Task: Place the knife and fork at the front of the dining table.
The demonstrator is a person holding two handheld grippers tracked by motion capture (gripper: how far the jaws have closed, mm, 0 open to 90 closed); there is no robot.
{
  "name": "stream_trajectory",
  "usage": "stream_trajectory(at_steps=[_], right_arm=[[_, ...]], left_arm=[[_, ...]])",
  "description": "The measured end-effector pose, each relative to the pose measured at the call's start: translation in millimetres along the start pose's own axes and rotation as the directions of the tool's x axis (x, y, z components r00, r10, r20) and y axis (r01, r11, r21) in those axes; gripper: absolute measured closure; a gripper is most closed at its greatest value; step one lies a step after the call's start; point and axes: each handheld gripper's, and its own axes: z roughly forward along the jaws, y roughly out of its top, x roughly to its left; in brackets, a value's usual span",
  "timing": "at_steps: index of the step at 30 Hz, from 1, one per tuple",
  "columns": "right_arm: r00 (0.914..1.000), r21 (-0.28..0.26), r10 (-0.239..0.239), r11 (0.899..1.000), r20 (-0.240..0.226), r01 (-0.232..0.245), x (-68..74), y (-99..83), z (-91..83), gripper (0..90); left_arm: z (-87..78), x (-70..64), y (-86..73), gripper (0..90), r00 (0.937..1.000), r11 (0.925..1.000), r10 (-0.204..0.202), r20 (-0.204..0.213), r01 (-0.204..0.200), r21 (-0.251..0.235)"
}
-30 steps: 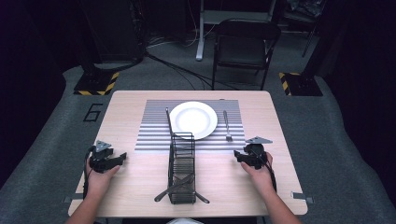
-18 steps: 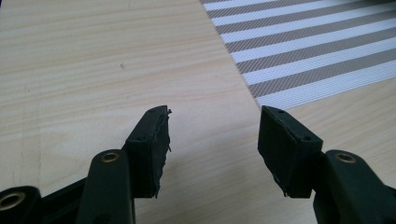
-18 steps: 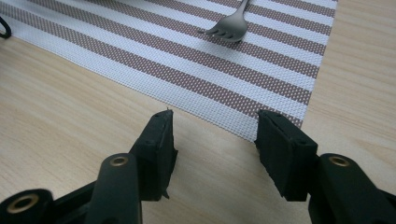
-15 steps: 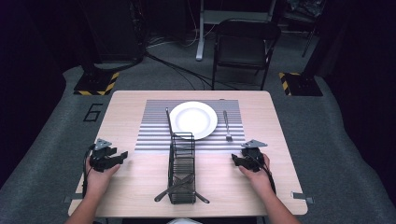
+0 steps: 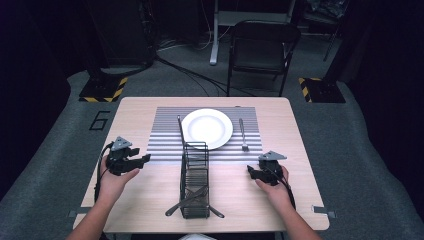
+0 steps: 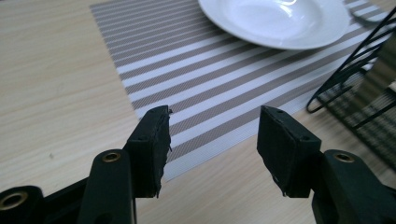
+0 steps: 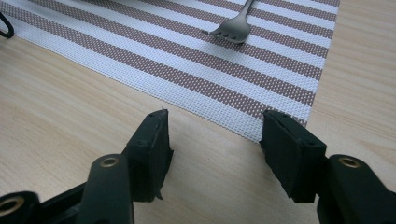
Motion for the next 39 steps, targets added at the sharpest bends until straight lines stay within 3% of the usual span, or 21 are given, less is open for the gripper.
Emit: stream_trajectory(at_steps=[5, 10, 18, 25, 39], right_arm=[[1.0000, -0.012, -0.006, 1.000, 0.006, 0.006, 0.0, -1.3, 0.2, 41.3], [1.0000, -0.009, 0.003, 1.000, 0.007, -0.003, 0.9, -1.7, -0.3, 41.2], [1.0000, -0.009, 0.006, 1.000, 0.007, -0.006, 1.2, -1.8, -0.6, 41.0], [1.0000, -0.008, 0.006, 1.000, 0.007, -0.006, 1.1, -1.8, -0.6, 41.0], [1.0000, -0.010, -0.001, 1.000, 0.009, 0.001, 0.6, -1.6, -0.2, 40.7]], left_arm=[[-3.0, -9.1, 12.6, 47.9, 0.9995, 0.9995, 0.031, 0.004, -0.031, 0.001], [-5.7, -22.2, 29.6, 47.9, 0.9977, 0.9987, 0.048, 0.047, -0.047, -0.018], [-9.4, -36.3, 48.3, 47.9, 0.9937, 0.9986, 0.041, 0.104, -0.038, -0.038], [-8.4, -47.3, 58.4, 48.0, 0.9892, 0.9974, 0.064, 0.132, -0.059, -0.041], [8.9, -68.9, 72.3, 49.3, 0.9772, 0.9952, 0.094, 0.191, -0.087, -0.045]])
